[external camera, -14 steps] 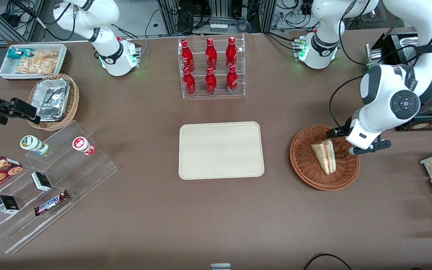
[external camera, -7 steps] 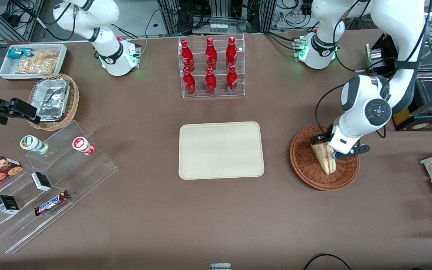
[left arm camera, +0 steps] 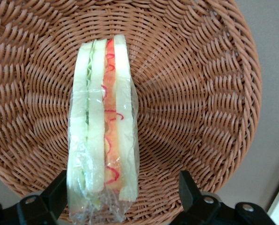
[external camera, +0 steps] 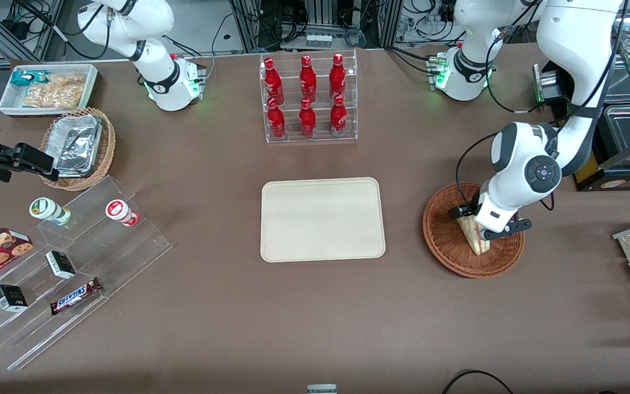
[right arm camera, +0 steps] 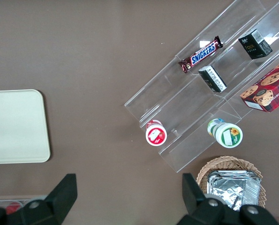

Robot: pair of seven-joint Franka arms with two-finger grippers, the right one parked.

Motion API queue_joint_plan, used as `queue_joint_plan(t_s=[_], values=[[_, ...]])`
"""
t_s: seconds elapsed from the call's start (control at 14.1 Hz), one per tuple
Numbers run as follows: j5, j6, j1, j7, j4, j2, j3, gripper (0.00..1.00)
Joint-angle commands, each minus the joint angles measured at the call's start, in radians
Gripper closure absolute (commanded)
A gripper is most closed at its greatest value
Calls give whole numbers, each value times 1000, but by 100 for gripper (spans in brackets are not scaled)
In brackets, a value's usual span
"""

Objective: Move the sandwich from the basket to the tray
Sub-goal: 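Lower the left gripper and close it on the wrapped sandwich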

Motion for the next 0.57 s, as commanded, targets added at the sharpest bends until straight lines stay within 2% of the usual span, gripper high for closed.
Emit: queue_joint_plan(t_s=[0.0, 0.07, 0.21, 0.35, 0.43, 0.5], values=[[3, 22, 0, -6, 3, 17, 2, 1], [7, 23, 1, -4, 3, 22, 2, 9], [7, 35, 4, 3, 7, 30, 13, 32], [9, 39, 6, 5, 19, 34, 16, 39], [9, 39, 6, 5, 23, 36, 16, 46], [10, 39, 4, 5, 23, 36, 16, 57]])
